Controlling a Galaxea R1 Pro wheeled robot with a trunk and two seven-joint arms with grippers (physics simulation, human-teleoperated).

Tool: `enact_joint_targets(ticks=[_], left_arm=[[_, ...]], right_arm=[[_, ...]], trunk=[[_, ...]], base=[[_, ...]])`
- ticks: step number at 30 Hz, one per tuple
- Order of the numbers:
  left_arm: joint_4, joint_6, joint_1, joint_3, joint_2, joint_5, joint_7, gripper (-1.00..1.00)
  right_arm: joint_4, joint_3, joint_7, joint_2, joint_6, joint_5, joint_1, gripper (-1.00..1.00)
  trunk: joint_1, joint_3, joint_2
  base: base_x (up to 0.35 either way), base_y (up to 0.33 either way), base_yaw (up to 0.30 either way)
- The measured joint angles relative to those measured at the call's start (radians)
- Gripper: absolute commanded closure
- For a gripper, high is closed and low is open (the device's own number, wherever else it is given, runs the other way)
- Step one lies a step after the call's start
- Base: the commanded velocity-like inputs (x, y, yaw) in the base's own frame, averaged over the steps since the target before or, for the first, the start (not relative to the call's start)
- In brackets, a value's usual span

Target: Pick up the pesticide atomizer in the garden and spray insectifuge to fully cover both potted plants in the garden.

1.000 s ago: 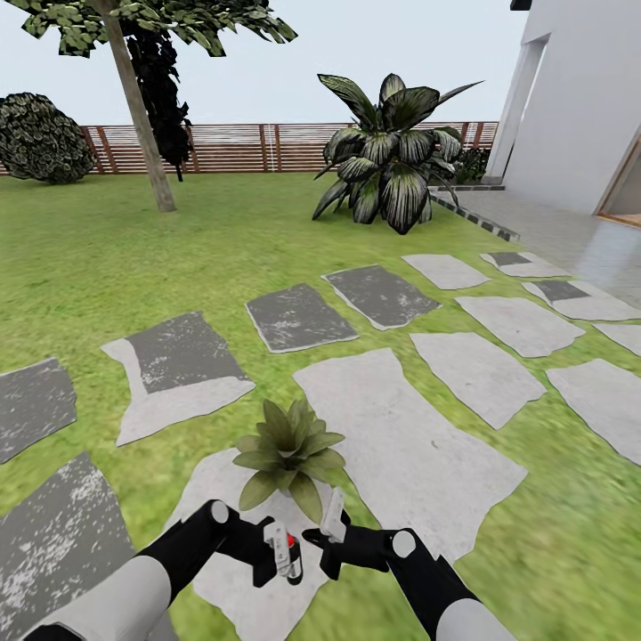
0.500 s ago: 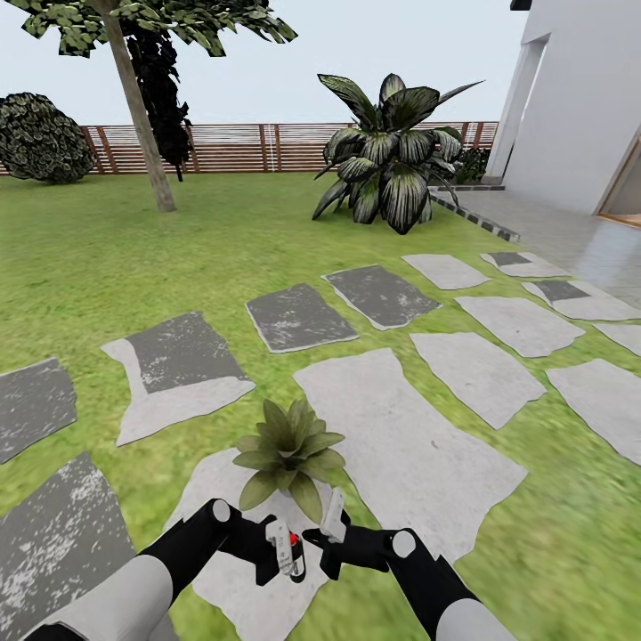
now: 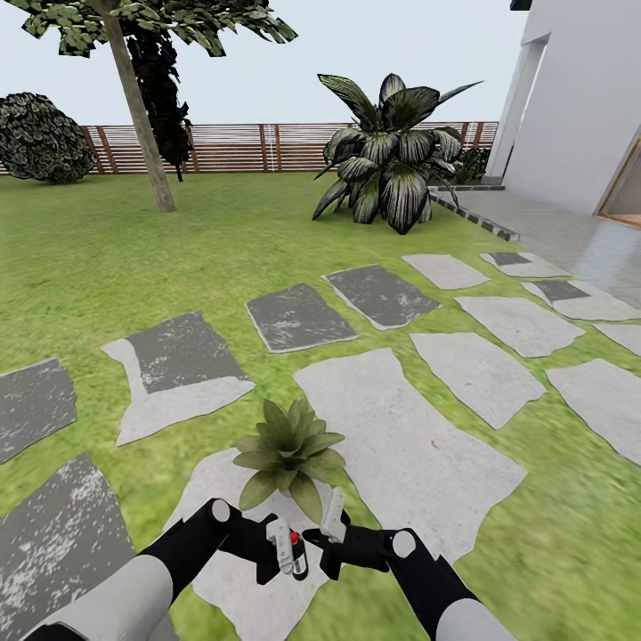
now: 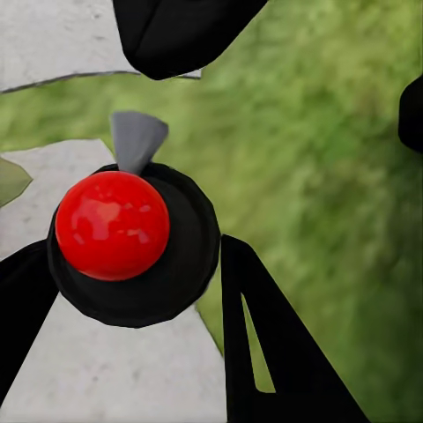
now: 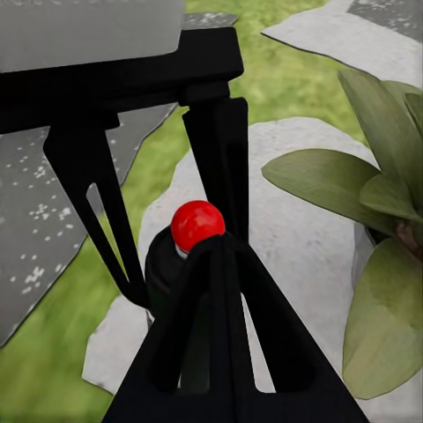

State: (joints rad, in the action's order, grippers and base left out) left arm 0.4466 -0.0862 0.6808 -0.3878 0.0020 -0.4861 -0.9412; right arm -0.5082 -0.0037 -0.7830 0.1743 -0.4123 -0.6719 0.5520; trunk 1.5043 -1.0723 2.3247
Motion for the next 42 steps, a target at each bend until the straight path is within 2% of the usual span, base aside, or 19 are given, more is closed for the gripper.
enact_joint_targets(ticks=[29,33,38,42], left_arm=[[-0.003,-0.004,0.000,-0.002,-0.017,0.000,0.000,1.00],[-0.013,-0.001,0.000,-0.002,-0.004,-0.008,0.002,1.00],[-0.017,0.004,0.000,0.000,0.053,-0.012,0.003,1.00],[-0.019,0.005,-0.001,0.001,0.084,-0.013,0.003,1.00]], right_arm=[[0.000,0.000,0.000,0.000,0.000,0.000,0.000,1.00],[0.000,0.000,0.000,0.000,0.000,0.000,0.000,1.00],[0.000,0.000,0.000,0.000,0.000,0.000,0.000,1.00],[0.001,0.000,-0.001,0.000,0.000,0.000,0.000,1.00]], trunk=[[0.000,0.000,0.000],[0.000,0.000,0.000],[0.000,0.000,0.000],[0.000,0.000,0.000]], base=[[0.000,0.000,0.000],[0.000,0.000,0.000],[0.000,0.000,0.000],[0.000,0.000,0.000]])
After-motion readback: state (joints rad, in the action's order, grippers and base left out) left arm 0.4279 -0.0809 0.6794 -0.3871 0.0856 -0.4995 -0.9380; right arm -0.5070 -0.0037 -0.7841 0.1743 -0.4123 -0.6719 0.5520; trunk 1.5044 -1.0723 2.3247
